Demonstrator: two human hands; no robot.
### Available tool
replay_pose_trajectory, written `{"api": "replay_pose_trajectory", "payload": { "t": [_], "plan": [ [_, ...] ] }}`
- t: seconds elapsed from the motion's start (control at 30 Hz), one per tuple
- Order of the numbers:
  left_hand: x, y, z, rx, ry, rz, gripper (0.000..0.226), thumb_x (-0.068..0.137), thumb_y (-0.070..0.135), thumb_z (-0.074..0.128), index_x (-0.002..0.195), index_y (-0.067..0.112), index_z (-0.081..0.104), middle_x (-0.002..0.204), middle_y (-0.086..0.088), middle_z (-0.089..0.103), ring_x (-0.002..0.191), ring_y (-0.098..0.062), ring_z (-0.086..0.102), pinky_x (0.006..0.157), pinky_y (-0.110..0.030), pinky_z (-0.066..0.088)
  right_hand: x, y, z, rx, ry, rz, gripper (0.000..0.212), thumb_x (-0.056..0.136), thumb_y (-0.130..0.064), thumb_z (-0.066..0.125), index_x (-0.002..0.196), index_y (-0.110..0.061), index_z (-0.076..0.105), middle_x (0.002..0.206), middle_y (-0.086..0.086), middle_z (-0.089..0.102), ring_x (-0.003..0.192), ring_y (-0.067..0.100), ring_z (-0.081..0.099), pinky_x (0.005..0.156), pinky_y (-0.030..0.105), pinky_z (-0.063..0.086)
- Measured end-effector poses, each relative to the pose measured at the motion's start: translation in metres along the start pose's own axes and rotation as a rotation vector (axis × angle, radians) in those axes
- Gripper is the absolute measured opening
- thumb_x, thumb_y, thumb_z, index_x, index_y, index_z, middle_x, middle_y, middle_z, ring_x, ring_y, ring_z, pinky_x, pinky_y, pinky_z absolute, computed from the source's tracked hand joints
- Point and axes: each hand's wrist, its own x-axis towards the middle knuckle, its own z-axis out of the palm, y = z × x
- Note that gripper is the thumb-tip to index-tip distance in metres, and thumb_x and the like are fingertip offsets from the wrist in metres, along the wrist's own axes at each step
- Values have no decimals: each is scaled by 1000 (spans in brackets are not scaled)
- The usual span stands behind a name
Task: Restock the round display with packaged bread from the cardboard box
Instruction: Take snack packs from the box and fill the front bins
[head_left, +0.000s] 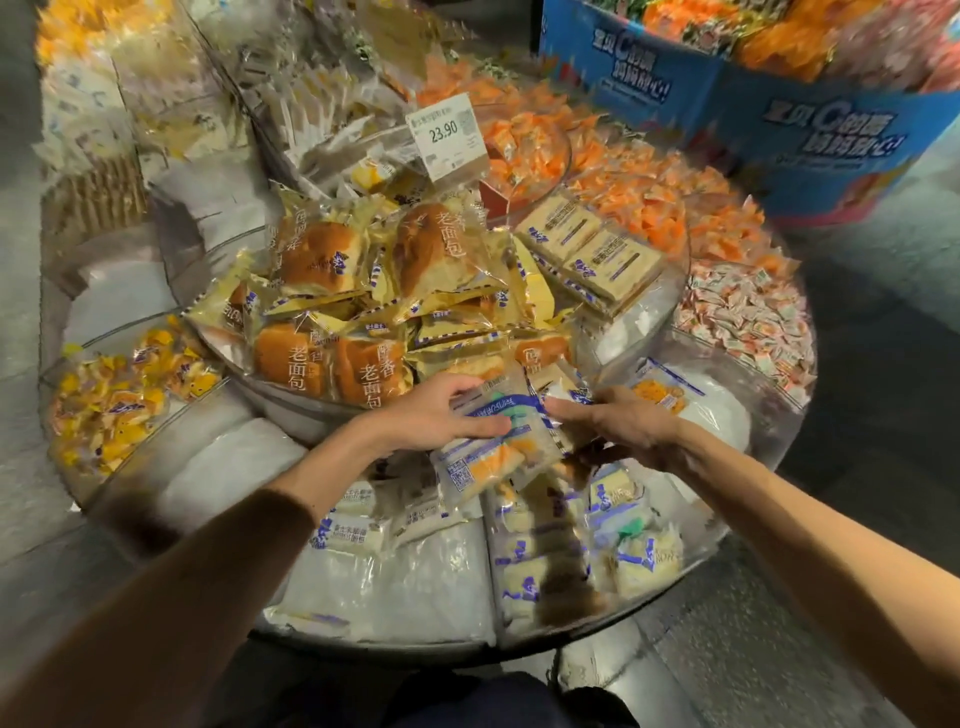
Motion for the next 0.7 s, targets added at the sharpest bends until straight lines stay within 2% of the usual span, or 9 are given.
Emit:
{"api": "replay_pose_trajectory", "payload": {
  "t": [0.07,0.13,0.2,0.23,0.33,0.37,0.5,0.6,0.7],
  "plan": [
    [5,11,6,-56,16,-40,72,67,58,77,127,22,61,125,3,65,112,-16,64,103,-43,50,2,5,-19,26,-15,10,41,83,-37,76,95,-1,61,75,7,66,65,21,61,62,33,55],
    [14,16,12,-120,44,-88,61,78,41,77,132,23,55,132,10,55,121,-9,54,107,-29,44,4,10,-37,48,-35,19,36,84,-35,77,87,-3,60,63,4,63,58,21,58,61,34,53],
    [21,21,16,-161,98,-65,43,88,20,73,124,27,53,118,15,50,105,6,53,85,-6,44,5,11,-54,46,-47,33,37,83,-35,77,87,-2,61,59,3,64,57,21,56,58,32,52],
    [20,26,18,-179,141,-56,35,87,18,75,115,25,56,112,15,54,95,13,57,75,-3,46,6,12,-61,42,-64,37,43,81,-38,78,92,1,63,64,5,65,57,22,57,55,30,52],
    [18,33,22,-165,289,-16,60,69,33,88,122,21,61,122,7,66,110,4,62,96,-22,49,10,12,-77,24,-97,26,67,67,-47,81,106,3,59,76,11,61,59,22,58,52,29,51],
    [15,39,26,-147,343,14,53,71,27,88,117,19,63,116,8,69,104,5,64,91,-21,50,12,13,-83,11,-99,12,68,66,-49,81,105,2,58,74,9,59,57,22,58,52,30,50],
    [7,51,46,89,616,215,32,72,14,86,95,12,64,96,12,69,80,9,62,67,-7,48,15,13,-98,-13,-97,-10,63,66,-53,78,95,-1,60,77,16,62,55,24,59,57,33,49],
    [3,50,61,403,879,414,28,75,19,83,98,19,68,91,18,65,80,13,59,72,-4,40,11,10,-101,-41,-117,-23,75,64,-55,77,105,7,66,88,24,72,60,26,59,60,35,48],
    [8,45,72,783,1052,579,28,74,21,74,101,19,66,94,5,73,87,-10,64,83,-23,40,8,5,-98,-57,-129,-51,67,70,-51,76,102,7,64,79,17,74,58,25,59,57,33,49]
  ]
}}
